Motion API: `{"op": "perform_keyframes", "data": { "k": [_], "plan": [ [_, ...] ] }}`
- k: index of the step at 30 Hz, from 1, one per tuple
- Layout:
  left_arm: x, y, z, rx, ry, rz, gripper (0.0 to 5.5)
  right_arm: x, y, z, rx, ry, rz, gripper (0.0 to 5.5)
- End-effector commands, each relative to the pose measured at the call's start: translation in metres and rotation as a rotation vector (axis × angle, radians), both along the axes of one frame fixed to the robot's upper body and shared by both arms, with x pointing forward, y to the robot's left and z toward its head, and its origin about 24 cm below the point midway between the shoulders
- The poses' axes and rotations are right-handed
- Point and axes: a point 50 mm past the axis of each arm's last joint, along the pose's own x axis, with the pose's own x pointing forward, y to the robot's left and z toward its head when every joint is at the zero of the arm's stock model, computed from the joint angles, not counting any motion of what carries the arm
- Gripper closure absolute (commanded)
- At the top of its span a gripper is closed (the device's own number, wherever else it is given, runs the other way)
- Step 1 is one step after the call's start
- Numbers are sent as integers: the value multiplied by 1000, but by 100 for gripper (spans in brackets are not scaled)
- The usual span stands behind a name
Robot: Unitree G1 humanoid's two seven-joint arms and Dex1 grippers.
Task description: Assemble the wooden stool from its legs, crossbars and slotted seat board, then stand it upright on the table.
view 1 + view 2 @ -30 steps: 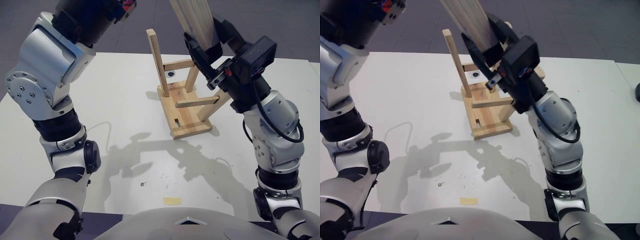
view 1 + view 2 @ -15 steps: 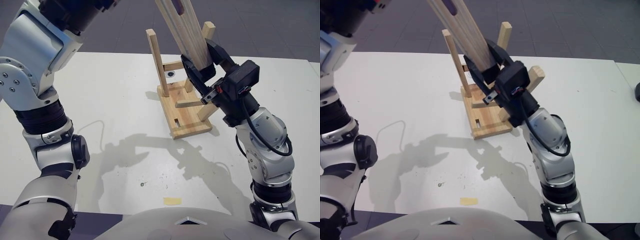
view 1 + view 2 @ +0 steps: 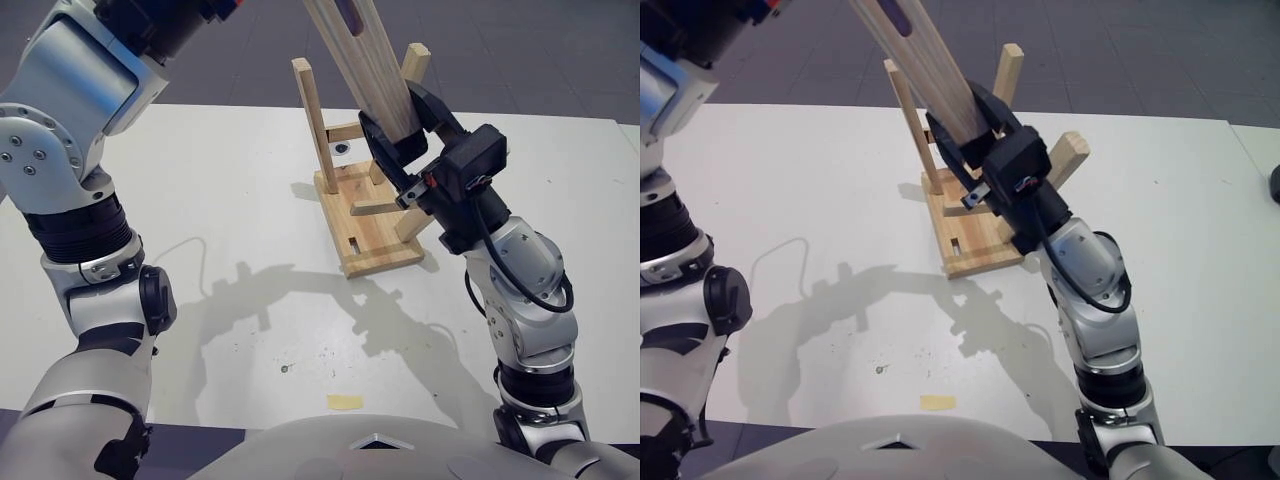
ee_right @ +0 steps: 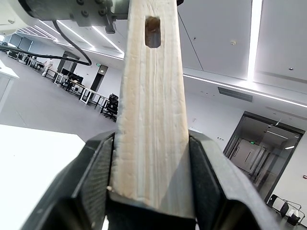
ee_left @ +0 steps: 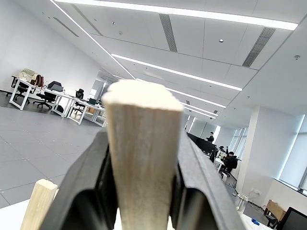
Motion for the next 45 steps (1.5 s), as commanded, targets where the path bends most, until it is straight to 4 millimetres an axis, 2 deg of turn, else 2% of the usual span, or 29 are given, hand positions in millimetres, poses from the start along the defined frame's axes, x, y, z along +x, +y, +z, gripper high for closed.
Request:
{"op": "perform_keyframes", "data": {
  "k": [1, 5, 8, 13, 15, 17, 19, 21, 23, 25, 27, 29, 32, 35, 38, 39, 42, 45],
  "plan": [
    [-4, 6, 16, -111, -46, 27, 444, 8, -7, -4, -2, 24, -61, 307],
    [-1, 17, 27, -195, -65, 113, 448, 14, -13, -3, 83, 37, -118, 252],
    [3, 36, 40, -263, -101, 245, 448, 19, -19, 2, 157, 35, -159, 204],
    [15, 59, 44, -214, -145, 496, 448, 22, -43, 31, 386, 2, -204, 131],
    [19, 60, 42, -169, -170, 539, 448, 25, -62, 43, 494, -8, -233, 104],
    [20, 58, 42, -141, -195, 552, 448, 28, -91, 58, 637, -29, -283, 74],
    [21, 61, 41, -107, -221, 595, 448, 28, -119, 68, 695, -59, -357, 44],
    [23, 64, 37, -33, -245, 660, 448, 29, -143, 61, 648, -53, -486, 15],
    [28, 64, 28, 76, -262, 714, 448, 30, -162, 36, 581, 26, -618, 10],
    [30, 66, 20, 126, -247, 741, 448, 29, -168, 5, 529, 123, -661, 10],
    [30, 68, 15, 154, -243, 762, 448, 26, -171, -23, 510, 219, -690, 10],
    [28, 72, 8, 180, -235, 793, 448, 23, -165, -43, 504, 300, -680, 10],
    [27, 79, -5, 214, -194, 836, 448, 17, -131, -56, 482, 419, -464, 10],
    [28, 80, -11, 219, -173, 841, 448, 8, -96, -53, 457, 491, -182, 10],
    [30, 74, -15, 227, -166, 818, 448, 3, -84, -47, 444, 516, -36, 10],
    [30, 73, -17, 239, -165, 818, 448, 3, -85, -45, 444, 518, -17, 10],
    [28, 77, -22, 271, -163, 819, 448, 7, -108, -31, 493, 455, -71, 10],
    [28, 84, -28, 315, -151, 830, 448, 0, -114, -6, 601, 429, 119, 10]
  ]
}}
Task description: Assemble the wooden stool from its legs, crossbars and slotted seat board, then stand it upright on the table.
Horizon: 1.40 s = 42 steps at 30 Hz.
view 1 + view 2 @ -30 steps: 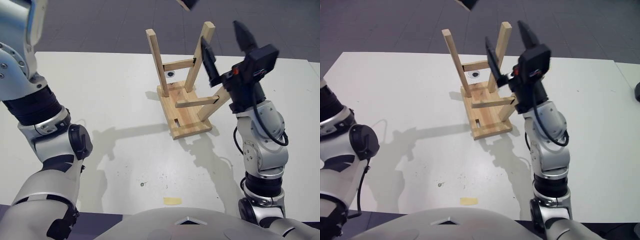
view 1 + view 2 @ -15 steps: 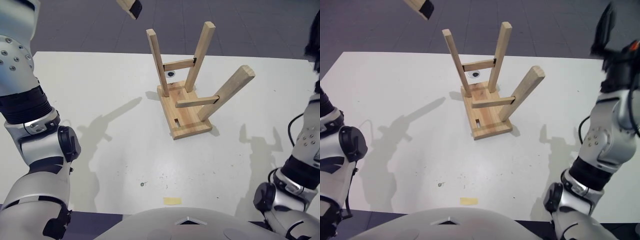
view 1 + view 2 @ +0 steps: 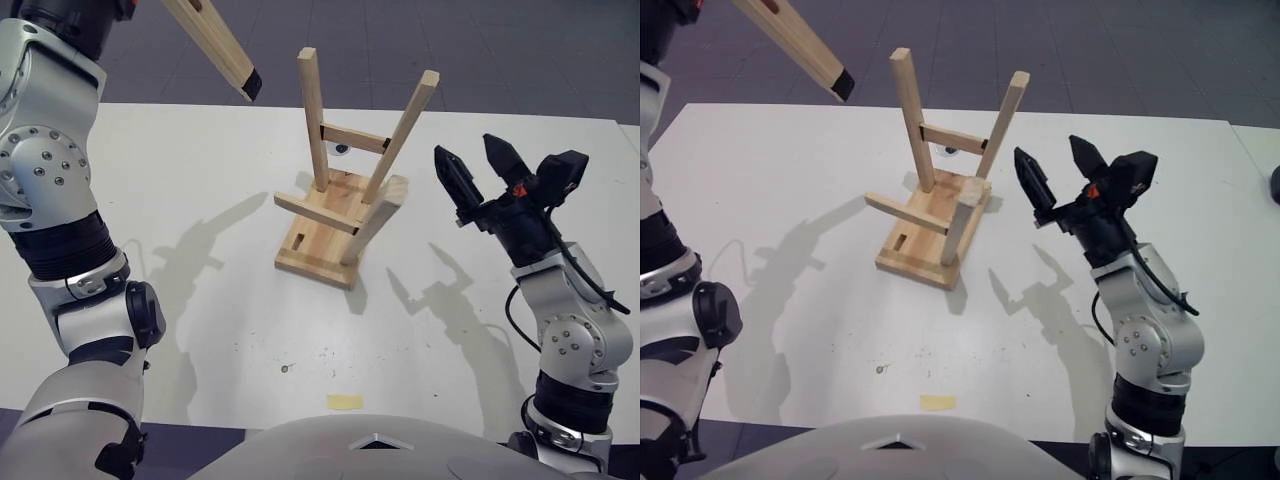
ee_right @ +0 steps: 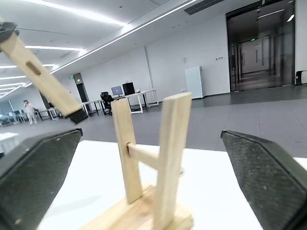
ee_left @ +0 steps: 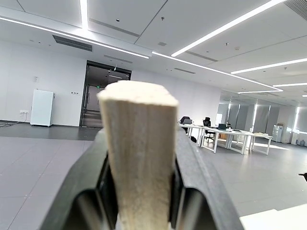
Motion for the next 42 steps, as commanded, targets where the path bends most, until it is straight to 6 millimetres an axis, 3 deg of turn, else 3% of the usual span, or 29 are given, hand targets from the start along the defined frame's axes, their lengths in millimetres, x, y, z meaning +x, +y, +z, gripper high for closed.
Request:
{"op": "perform_keyframes", "data": {
  "k": [1, 6, 10, 14, 18, 26, 33, 37, 42],
  "plan": [
    [-3, 11, -7, 66, 33, 34, 448, -10, -4, 36, 163, -98, 211, 10],
    [-3, 14, -18, 110, 68, 32, 448, -23, 36, 40, 133, -48, 561, 10],
    [-1, 11, -24, 34, 102, 7, 448, -15, 66, 18, 36, 22, 599, 10],
    [2, 2, -29, 38, 123, -26, 448, -14, 81, -5, -92, 60, 632, 10],
    [3, -3, -35, 54, 148, -49, 448, -12, 82, -9, -166, 29, 636, 54],
    [-12, -6, -68, 198, 259, -95, 448, -8, 81, -5, -256, -47, 615, 184],
    [-23, -16, -70, 174, 252, -227, 448, -14, 78, -9, -271, -4, 670, 285],
    [-23, -17, -73, 167, 263, -237, 448, -12, 77, -10, -278, 1, 651, 321],
    [-23, -22, -75, 151, 269, -243, 448, -10, 77, -15, -294, 10, 579, 326]
  ]
}}
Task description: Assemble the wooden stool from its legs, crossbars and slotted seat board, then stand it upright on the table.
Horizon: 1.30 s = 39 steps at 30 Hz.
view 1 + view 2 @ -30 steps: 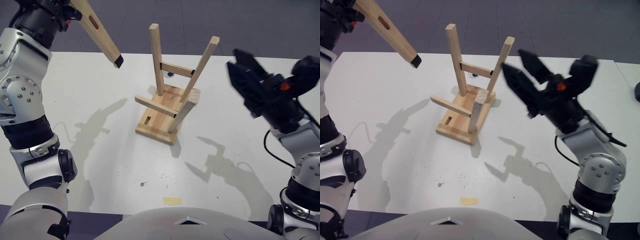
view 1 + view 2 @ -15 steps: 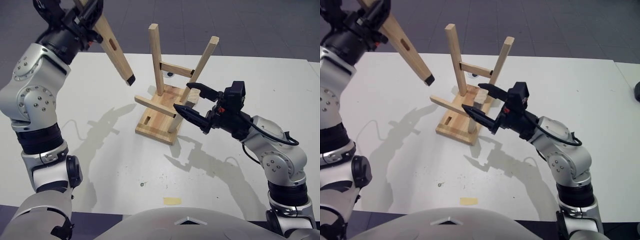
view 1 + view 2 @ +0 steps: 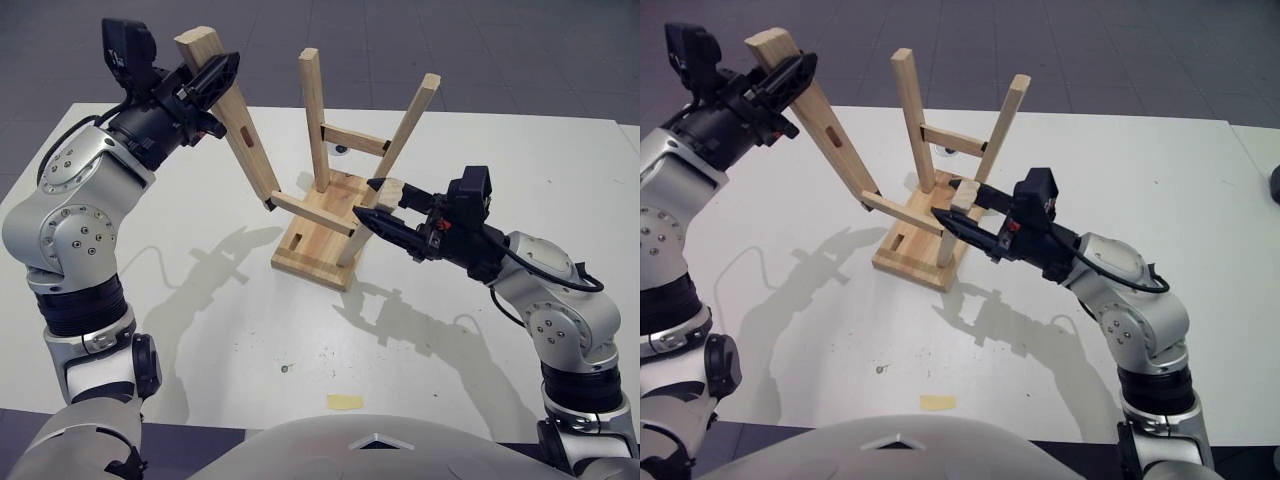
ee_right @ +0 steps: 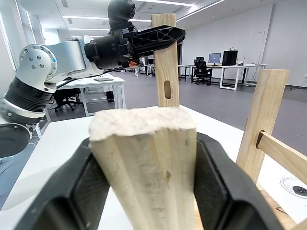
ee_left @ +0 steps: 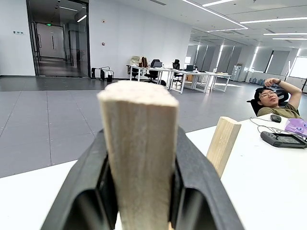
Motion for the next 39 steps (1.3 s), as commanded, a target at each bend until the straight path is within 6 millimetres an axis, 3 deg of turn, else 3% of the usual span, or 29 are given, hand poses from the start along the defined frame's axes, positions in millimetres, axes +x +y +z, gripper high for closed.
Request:
{"op": "perform_keyframes", "data": {
  "k": [1, 7, 12, 16, 25, 28, 32, 39],
  "plan": [
    [-1, -3, -5, -22, 16, 4, 448, 0, 0, -9, -26, 8, -88, 328],
    [0, -4, -9, -93, 29, 103, 448, -8, -2, -17, -14, 7, -206, 337],
    [-2, -16, -26, -156, 129, 89, 448, -9, -2, -19, -5, 0, -247, 337],
    [-3, -13, -39, -128, 197, 124, 448, -6, -5, -20, 1, -6, -284, 337],
    [2, -14, -53, -213, 250, 182, 448, -3, -5, -21, 9, -7, -315, 337],
    [5, -18, -49, -262, 246, 165, 448, -3, -3, -22, 12, -4, -305, 337],
    [8, -27, -48, -200, 222, 111, 448, -3, 0, -24, 17, 4, -299, 337],
    [22, -26, -62, -88, 181, 116, 448, -2, 4, -26, 28, 5, -297, 337]
  ]
}}
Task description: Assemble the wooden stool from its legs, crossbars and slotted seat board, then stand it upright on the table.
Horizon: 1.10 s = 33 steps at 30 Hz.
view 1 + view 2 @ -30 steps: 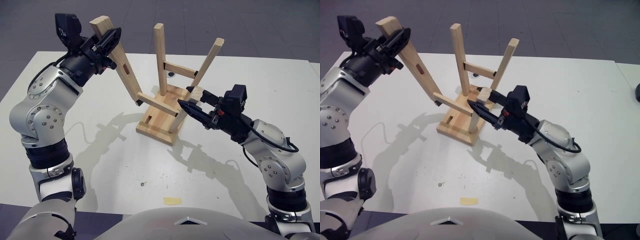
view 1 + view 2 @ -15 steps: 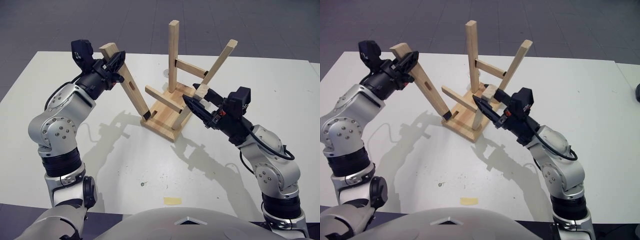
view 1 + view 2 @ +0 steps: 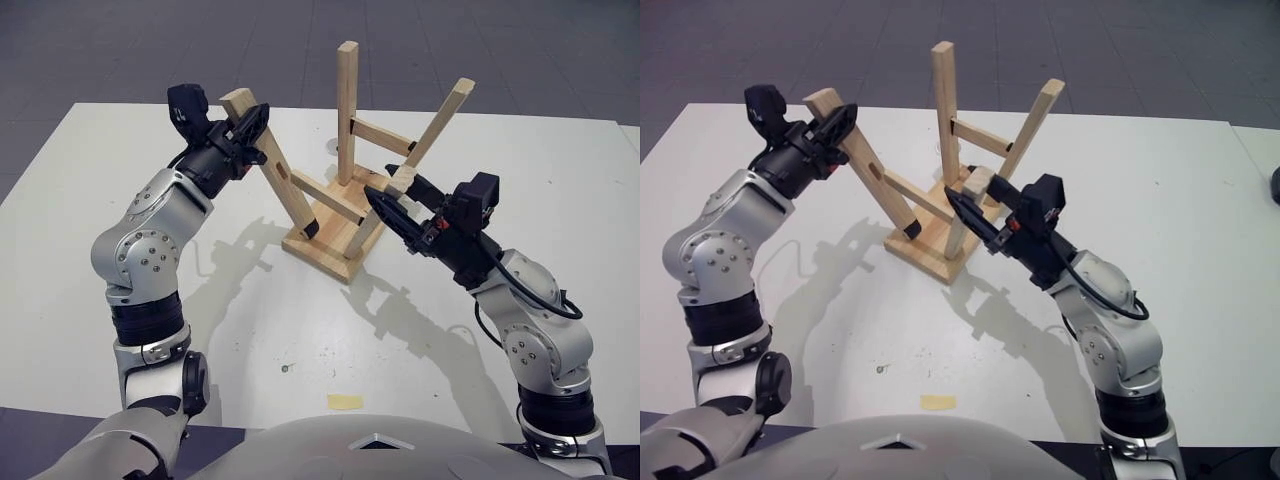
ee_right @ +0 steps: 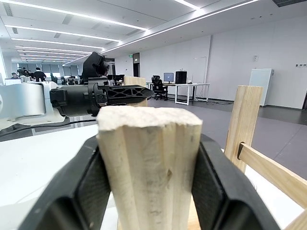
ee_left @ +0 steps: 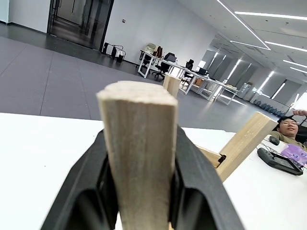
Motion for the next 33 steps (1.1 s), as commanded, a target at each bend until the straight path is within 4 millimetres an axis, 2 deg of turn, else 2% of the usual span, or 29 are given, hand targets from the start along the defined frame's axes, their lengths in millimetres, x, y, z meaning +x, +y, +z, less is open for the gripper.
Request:
{"op": "perform_keyframes", "data": {
  "k": [1, 7, 15, 22, 27, 33],
  "plan": [
    [9, 5, -8, 81, -10, 27, 448, 2, 0, -15, -21, 80, -27, 337],
    [4, 12, -18, 140, 7, 32, 448, 2, 1, -17, -25, 81, -26, 337],
    [-13, -2, -27, 213, -3, -19, 448, 3, 3, -16, -31, 75, -12, 337],
    [-10, -11, -25, 202, -15, -21, 448, 5, 8, -22, -123, 112, 12, 338],
    [-9, -16, -26, 200, -20, -30, 448, 6, 11, -17, -103, 104, 24, 340],
    [-10, -24, -25, 232, -47, -69, 448, 9, 14, -22, -176, 154, 6, 340]
  ]
}}
